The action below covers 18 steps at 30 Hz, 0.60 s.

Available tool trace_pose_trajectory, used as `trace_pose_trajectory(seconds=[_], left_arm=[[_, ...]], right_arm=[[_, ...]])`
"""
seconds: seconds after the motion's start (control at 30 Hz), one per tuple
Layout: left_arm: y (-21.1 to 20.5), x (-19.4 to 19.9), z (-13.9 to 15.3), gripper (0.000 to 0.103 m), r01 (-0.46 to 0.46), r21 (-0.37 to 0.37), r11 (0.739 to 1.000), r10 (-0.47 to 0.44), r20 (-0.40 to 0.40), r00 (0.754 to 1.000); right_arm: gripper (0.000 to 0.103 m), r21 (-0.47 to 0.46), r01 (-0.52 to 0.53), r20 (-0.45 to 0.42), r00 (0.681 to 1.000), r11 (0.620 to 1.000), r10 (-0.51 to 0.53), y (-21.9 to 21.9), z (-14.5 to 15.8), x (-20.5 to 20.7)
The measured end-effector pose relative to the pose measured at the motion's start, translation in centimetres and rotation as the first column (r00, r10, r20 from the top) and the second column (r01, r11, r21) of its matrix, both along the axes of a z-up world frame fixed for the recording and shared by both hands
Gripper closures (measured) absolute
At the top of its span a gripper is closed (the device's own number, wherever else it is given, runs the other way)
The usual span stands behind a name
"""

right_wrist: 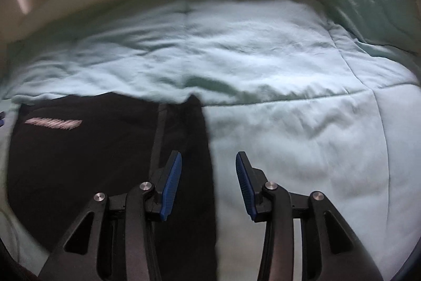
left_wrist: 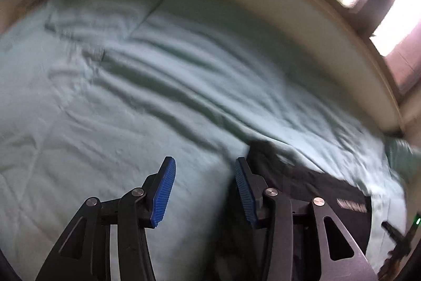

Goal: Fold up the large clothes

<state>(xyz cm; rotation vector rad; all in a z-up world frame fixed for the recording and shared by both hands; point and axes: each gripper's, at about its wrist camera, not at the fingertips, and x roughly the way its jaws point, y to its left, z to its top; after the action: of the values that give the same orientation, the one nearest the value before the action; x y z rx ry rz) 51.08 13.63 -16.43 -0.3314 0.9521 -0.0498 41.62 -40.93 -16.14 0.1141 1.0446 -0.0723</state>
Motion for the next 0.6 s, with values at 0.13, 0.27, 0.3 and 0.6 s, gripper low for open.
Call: trace_pose_trajectory(seconds=[0.13, 0.27, 0.3, 0.6], left_arm=[[-6.7, -7.0, 3.9, 0.055, 0.163, 0.100, 0.982, -0.171, 0.072, 0.983], [-14.9, -12.9, 4.5, 0.054, 0.319, 0.107, 0.942, -0.328, 0.085, 0.941], [-16.7, -13.9, 4.1, 0.054, 0.344, 0.115, 0.932, -0.354, 0.083, 0.931], [-22.6, -12.4, -7.5, 0.054, 0.381, 0.081, 0.921, -0.364, -0.168, 0.916]], right_arm=[[0.058, 0.037, -0.096, 0.042, 0.995, 0.995, 0.094, 6.4, 2.0, -4.0], [0.058, 0.048, -0.147, 0.071, 0.987, 0.988, 0.143, 11.9, 1.4, -5.5], [0.058, 0.036, -0.150, 0.076, 0.986, 0.988, 0.147, 12.7, 1.2, -5.6], [0.058, 0.033, -0.181, -0.095, 0.978, 0.983, 0.184, 15.5, -8.7, -3.5]])
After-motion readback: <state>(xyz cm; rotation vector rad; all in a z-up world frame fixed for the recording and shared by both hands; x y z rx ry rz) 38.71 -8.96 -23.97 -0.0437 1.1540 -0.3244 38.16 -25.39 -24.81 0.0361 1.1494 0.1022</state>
